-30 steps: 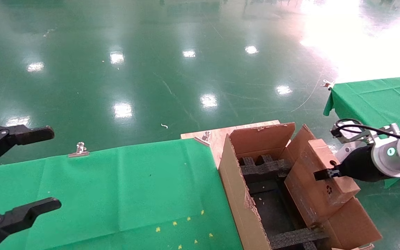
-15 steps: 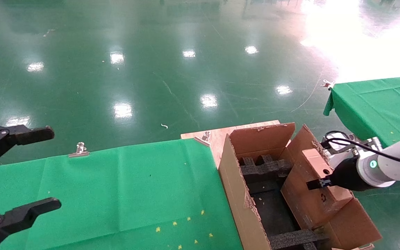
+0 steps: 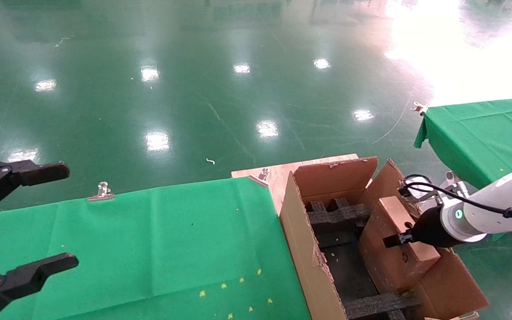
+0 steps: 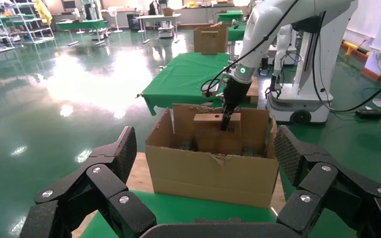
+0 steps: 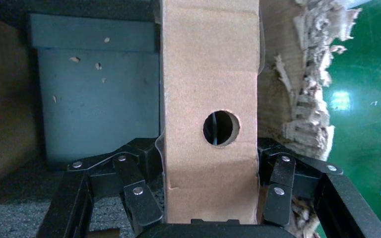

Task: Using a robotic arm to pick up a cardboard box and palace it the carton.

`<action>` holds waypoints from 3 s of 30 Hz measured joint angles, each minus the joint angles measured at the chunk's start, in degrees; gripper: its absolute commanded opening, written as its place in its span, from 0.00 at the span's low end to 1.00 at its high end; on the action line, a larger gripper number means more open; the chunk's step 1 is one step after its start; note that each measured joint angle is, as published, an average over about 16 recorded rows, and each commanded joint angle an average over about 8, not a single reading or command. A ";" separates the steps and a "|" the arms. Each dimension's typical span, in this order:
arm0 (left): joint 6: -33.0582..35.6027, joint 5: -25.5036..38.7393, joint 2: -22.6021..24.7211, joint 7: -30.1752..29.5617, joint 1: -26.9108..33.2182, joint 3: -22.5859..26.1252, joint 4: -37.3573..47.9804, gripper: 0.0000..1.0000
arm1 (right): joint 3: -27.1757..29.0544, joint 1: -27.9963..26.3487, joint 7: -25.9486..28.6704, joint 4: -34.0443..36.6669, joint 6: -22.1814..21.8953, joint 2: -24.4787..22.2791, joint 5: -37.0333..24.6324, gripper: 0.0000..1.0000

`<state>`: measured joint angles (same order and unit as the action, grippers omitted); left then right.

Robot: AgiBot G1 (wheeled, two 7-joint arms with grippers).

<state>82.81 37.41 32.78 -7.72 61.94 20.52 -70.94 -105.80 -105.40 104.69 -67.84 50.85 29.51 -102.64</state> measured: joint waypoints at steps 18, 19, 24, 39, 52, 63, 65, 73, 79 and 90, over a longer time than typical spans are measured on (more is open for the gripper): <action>0.00 0.00 0.00 0.00 0.00 0.00 0.00 1.00 | -0.85 5.09 -4.39 7.69 -2.17 5.03 3.05 0.00; 0.00 0.00 0.00 0.00 0.00 0.00 0.00 1.00 | -0.86 5.41 -4.79 8.28 -2.27 5.38 3.34 0.00; 0.00 0.00 0.00 0.00 0.00 0.00 0.00 1.00 | -0.77 6.82 -7.14 11.35 -2.61 7.14 5.03 0.00; -0.01 0.00 0.00 0.00 -0.01 0.00 0.01 1.00 | 0.01 9.04 -14.36 18.36 -1.74 10.88 9.70 0.56; -0.02 -0.01 -0.01 0.00 -0.01 0.00 0.02 1.00 | 0.14 9.23 -15.21 19.10 -1.35 11.19 10.28 1.00; -0.02 -0.01 -0.01 0.00 -0.02 0.00 0.02 1.00 | 0.10 8.58 -14.99 18.64 -1.11 10.78 9.77 1.00; -0.02 -0.01 -0.01 0.00 -0.02 0.00 0.02 1.00 | 0.09 8.34 -14.91 18.48 -1.04 10.67 9.61 1.00; -0.02 -0.01 -0.01 0.00 -0.02 0.00 0.02 1.00 | 0.47 6.24 -14.21 17.12 -1.05 9.87 8.74 1.00; -0.02 -0.01 -0.01 0.00 -0.01 0.01 0.02 1.00 | 1.85 2.33 -13.79 14.53 -1.32 8.68 8.31 1.00; -0.02 -0.01 -0.01 0.01 -0.01 0.01 0.02 1.00 | 8.07 -8.26 -16.61 4.74 0.48 4.67 14.78 1.00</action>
<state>82.79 37.40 32.77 -7.72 61.93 20.53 -70.91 -97.73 -113.66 88.07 -63.10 51.32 34.18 -87.86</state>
